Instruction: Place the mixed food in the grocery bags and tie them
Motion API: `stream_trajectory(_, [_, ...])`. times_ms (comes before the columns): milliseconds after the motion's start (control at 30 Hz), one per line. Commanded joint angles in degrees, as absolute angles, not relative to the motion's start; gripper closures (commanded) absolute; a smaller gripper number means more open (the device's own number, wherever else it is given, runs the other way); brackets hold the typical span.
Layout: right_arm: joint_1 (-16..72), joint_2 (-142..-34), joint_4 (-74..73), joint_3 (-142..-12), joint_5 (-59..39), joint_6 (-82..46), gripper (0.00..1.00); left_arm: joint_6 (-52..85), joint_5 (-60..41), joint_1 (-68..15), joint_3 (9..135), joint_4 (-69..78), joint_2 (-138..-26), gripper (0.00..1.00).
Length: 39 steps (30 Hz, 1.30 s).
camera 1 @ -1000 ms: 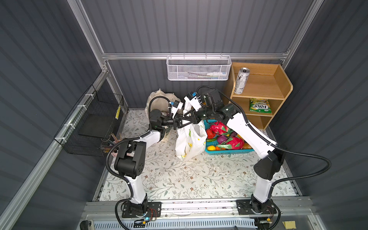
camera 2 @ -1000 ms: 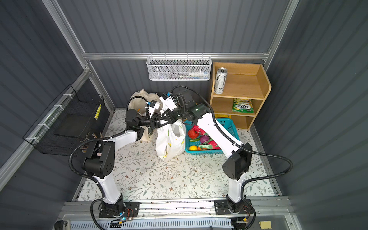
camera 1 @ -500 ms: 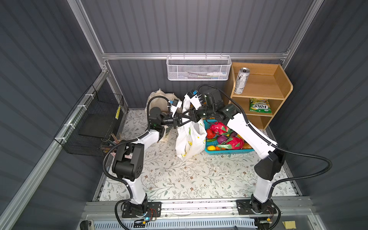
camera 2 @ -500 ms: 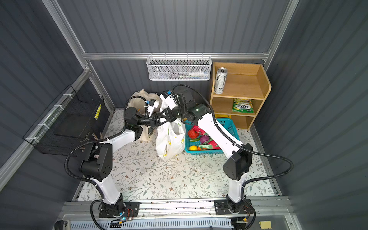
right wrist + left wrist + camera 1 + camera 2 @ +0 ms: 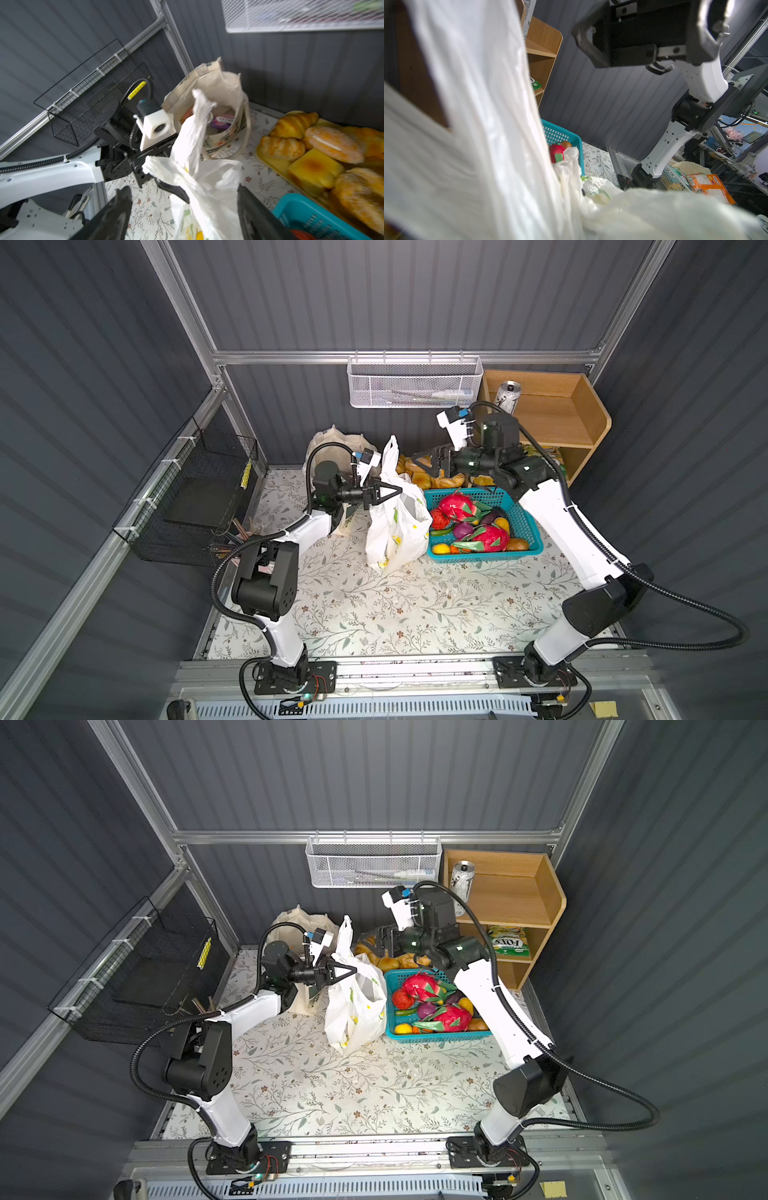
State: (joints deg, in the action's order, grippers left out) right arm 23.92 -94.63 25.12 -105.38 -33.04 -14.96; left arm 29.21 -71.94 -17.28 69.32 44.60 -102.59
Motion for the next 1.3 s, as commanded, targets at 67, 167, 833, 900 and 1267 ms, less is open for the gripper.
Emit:
stream_trajectory(67, [22.39, -100.98, 20.76, -110.47, -41.94, -22.68, 0.15, 22.21, -74.64, -17.58, 71.96, 36.5, -99.64, 1.0])
stream_trajectory(167, [22.41, -105.52, 20.04, -115.18, -45.81, -24.94, 0.13, 20.7, -74.92, -17.67, 72.51, 33.53, -99.33, 1.0])
stream_trajectory(833, [25.04, -116.86, 19.95, -126.44, -52.11, -30.14, 0.46, 5.09, -72.82, -18.63, 76.73, 11.51, -98.17, 1.0])
stream_trajectory(900, [25.04, -116.08, 19.8, -125.01, -51.76, -29.69, 0.62, 5.36, -72.77, -18.63, 76.66, 11.76, -98.1, 1.0])
stream_trajectory(1267, [24.5, -100.5, 15.93, -104.84, -36.61, -26.62, 1.0, 34.78, -70.13, -15.3, 69.39, 49.75, -99.52, 1.0])
